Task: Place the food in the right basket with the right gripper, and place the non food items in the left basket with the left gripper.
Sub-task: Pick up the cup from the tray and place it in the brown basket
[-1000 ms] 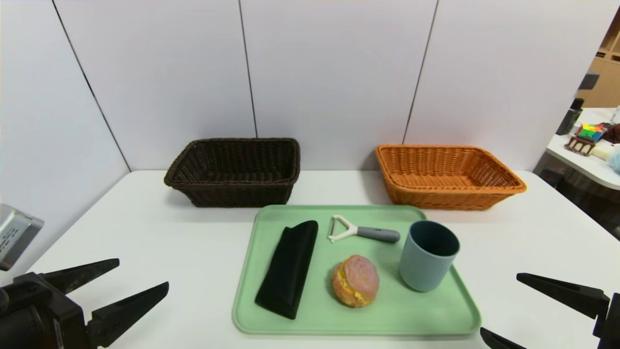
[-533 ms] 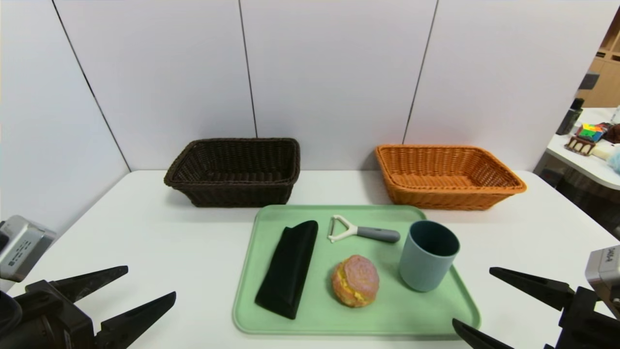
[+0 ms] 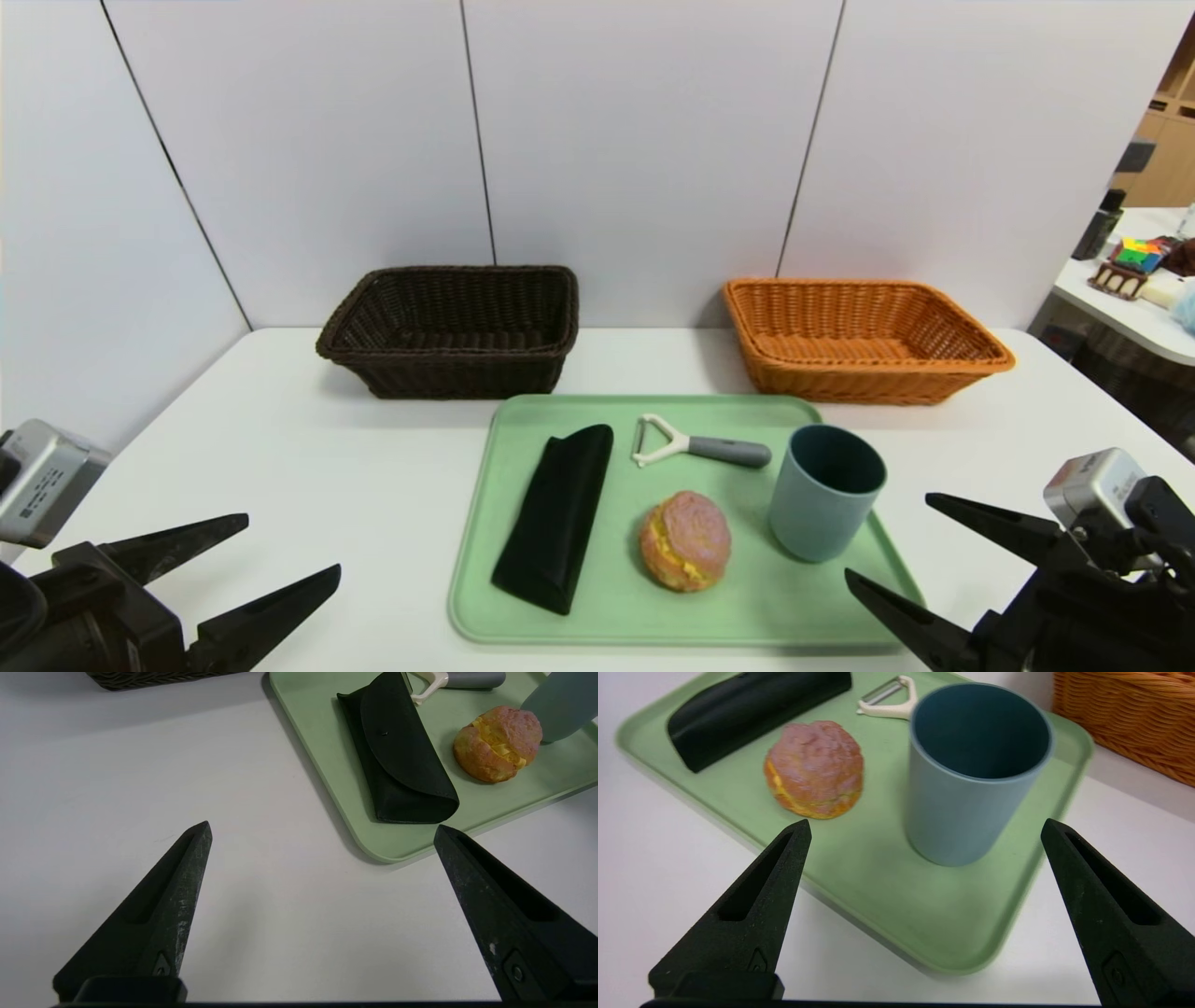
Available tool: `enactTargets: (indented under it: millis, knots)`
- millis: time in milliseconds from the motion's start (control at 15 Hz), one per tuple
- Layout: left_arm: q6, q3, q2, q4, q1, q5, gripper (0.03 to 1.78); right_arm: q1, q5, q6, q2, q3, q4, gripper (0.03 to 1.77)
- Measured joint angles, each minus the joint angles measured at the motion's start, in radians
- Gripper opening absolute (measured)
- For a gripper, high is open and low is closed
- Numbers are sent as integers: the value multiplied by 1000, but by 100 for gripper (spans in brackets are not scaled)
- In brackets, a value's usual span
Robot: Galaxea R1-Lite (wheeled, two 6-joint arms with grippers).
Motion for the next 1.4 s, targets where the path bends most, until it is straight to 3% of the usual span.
enactTargets:
  millis: [400, 1067, 1400]
  knots:
    - [-1, -5, 4, 0, 0, 0, 169, -53, 13, -20, 19, 2, -20, 170]
    - [1, -4, 3, 0, -1, -1, 169, -62, 25, -21, 276, 27, -342, 170]
    - [-2, 4, 1, 0, -4, -1, 169, -112, 56, -44, 405, 50, -513, 170]
